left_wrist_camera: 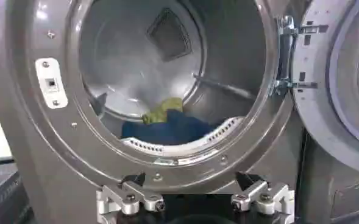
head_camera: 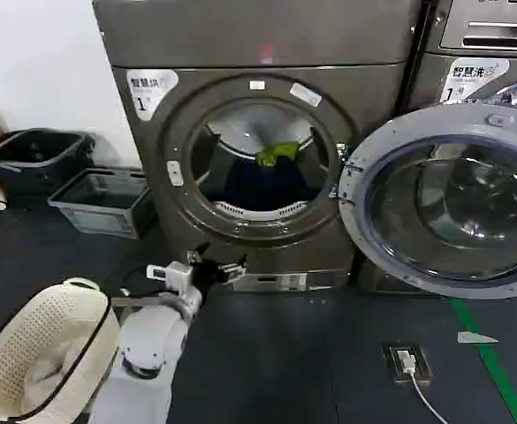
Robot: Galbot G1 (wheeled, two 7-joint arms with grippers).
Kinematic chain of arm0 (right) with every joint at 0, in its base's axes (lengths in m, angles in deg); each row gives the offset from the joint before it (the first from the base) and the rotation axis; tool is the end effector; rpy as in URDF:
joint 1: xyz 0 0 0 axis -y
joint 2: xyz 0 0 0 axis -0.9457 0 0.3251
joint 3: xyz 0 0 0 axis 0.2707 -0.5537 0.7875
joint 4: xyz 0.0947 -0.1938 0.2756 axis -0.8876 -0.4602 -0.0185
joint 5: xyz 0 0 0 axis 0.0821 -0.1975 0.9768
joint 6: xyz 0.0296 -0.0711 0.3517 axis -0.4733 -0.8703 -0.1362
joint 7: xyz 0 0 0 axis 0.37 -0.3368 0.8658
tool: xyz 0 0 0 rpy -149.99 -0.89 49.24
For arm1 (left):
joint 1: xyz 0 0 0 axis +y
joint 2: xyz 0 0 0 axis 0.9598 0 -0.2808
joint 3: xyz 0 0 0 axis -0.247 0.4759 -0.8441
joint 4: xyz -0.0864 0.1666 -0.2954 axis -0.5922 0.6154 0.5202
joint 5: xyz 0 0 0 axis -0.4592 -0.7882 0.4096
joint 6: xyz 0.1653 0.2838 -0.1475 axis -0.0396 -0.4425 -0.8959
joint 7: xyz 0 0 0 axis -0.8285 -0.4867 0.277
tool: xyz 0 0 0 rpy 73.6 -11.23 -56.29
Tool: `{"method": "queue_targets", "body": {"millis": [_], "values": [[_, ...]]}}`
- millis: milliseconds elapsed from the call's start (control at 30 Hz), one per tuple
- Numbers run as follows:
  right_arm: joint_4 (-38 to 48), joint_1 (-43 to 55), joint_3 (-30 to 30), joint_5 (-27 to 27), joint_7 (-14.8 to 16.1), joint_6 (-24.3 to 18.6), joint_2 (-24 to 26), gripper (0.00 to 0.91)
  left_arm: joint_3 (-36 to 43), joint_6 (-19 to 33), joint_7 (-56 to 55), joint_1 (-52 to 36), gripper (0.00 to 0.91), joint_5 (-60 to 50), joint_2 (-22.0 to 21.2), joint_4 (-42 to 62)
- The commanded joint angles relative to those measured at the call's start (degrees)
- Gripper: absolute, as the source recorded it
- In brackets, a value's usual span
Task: Grasp the clothes from the dryer.
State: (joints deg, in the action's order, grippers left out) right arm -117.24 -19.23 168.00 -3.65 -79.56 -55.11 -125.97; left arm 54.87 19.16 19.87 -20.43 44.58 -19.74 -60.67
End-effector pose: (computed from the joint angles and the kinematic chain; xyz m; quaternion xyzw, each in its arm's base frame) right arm -0.2291 -0.4325 -0.0773 0.7557 0.6420 -0.1044 0.0761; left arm 0.3410 -0.0213 -0.1895 -0.1537 -0.9749 -0.0759 0.1417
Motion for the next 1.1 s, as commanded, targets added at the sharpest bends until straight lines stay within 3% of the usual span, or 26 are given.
{"method": "queue_targets", "body": {"millis": [33,1100], "values": [[1.2,-0.3,-1.0,-0.5,-1.5,-5.5,0.1,0.907,0.0,-2.8,0.0,0.1,0.907,0.0,0.1,-0.1],[1.4,-0.2,-1.5,-0.3,-2.7,-5.5,-0.3,0.907,0.1,-2.8,-0.1,0.5,0.907,-0.2,-0.4,0.0]]}}
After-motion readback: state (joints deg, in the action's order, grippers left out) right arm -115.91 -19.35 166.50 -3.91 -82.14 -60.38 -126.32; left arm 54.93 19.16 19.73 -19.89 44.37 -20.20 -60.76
